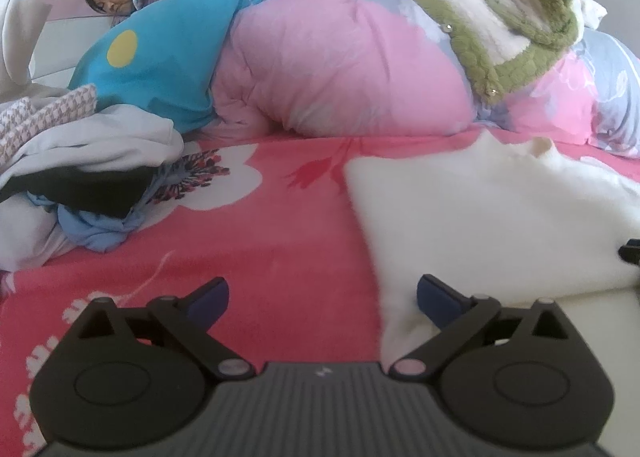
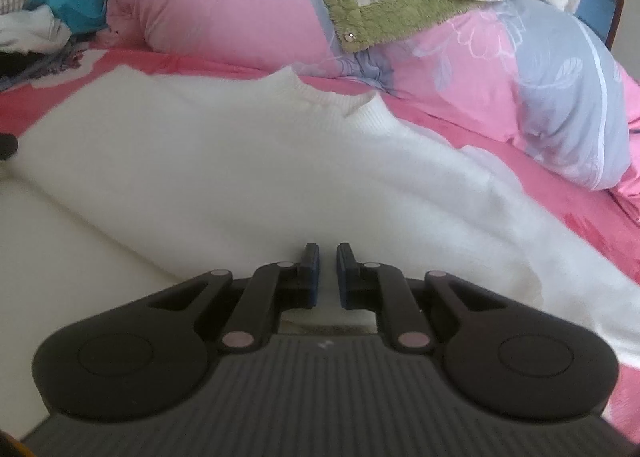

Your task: Fold clothes

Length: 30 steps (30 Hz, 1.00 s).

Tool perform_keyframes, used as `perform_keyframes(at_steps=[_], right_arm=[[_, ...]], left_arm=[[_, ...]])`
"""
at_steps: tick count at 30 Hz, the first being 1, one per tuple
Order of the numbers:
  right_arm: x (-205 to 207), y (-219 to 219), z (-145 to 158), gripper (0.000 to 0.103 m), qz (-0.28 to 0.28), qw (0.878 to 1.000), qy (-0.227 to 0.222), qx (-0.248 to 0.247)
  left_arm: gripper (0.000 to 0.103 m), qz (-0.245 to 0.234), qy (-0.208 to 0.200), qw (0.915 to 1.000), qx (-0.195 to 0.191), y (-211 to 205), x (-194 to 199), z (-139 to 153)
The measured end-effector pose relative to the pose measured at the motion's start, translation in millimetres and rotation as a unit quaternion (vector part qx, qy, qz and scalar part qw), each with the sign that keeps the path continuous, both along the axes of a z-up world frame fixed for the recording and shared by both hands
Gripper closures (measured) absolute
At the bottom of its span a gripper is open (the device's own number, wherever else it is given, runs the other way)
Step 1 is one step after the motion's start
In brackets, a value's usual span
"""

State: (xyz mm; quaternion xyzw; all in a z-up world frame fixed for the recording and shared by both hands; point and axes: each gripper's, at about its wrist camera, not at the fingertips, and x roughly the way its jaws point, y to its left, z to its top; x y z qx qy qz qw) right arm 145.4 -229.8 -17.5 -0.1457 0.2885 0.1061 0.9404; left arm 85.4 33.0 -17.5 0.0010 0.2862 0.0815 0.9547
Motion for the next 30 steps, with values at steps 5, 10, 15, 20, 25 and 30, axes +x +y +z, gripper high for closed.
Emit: perform_keyframes(at_steps=[5, 10, 15, 20, 25, 30], right_arm=[[3, -10, 1, 0.094, 0.000, 0.999, 0.009, 0.033], [5, -18, 1, 0.094, 0.000, 0.998, 0.016, 0.062], [6, -22, 1, 0.094, 0.001, 0.997, 0.019, 0.079], [7, -28, 0, 0.094, 0.001, 0.995, 0.023, 0.099], [8, -33, -1, 0.094, 0.002, 0.993, 0.025, 0.115], [8, -35, -1, 0.094, 0.003, 0.992, 0.026, 0.124]], left_arm=[[0.002, 0.001, -0.001, 1.0000, 0.002, -1, 0, 0], [0.002, 0.002, -0.003, 1.0000, 0.003, -1, 0, 0], [0.004, 0.013, -0.019, 0.9997, -0.004, 4, -4, 4], [0.005, 0.018, -0.070, 0.9971, 0.024, -3, -15, 25], [0.005, -0.019, -0.073, 0.9963, 0.039, -32, -8, 32], [0.006, -0.060, -0.066, 0.9949, 0.047, -62, 1, 35]])
